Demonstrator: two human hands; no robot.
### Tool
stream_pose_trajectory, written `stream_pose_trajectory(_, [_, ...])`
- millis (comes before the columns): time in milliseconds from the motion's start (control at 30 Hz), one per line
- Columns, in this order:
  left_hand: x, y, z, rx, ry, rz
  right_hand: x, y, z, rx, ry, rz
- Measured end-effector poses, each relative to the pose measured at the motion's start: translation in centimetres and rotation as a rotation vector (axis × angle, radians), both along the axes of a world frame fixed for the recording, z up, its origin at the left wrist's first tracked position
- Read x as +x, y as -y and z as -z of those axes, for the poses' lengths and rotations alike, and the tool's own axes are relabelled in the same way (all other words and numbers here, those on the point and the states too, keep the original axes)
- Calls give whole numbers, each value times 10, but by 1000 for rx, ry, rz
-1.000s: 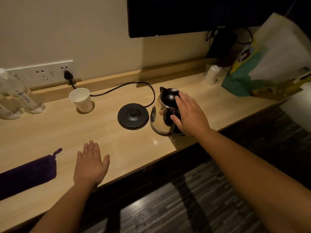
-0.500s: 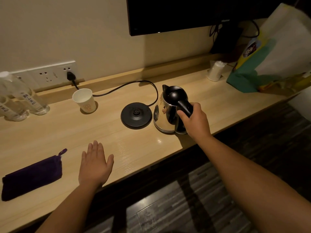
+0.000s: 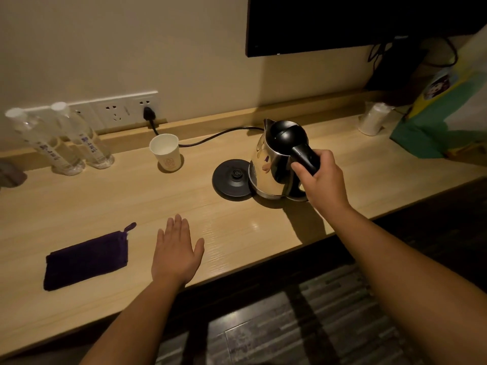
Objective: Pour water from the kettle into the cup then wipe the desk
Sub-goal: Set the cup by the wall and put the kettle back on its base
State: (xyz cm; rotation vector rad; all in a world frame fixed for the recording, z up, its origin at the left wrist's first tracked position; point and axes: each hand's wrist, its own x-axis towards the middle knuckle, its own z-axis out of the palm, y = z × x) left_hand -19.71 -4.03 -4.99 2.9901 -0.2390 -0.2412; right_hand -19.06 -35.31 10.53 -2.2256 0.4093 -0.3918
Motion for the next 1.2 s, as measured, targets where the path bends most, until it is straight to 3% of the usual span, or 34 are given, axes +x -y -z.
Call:
stream_pose_trajectory(500, [1,-3,2,-8,-14,1,50,-48,0,18,12,-115])
stream_pose_trajectory(1200, [2,-5,9,-30,-19,1,57,-59,10,-3,-55,-163])
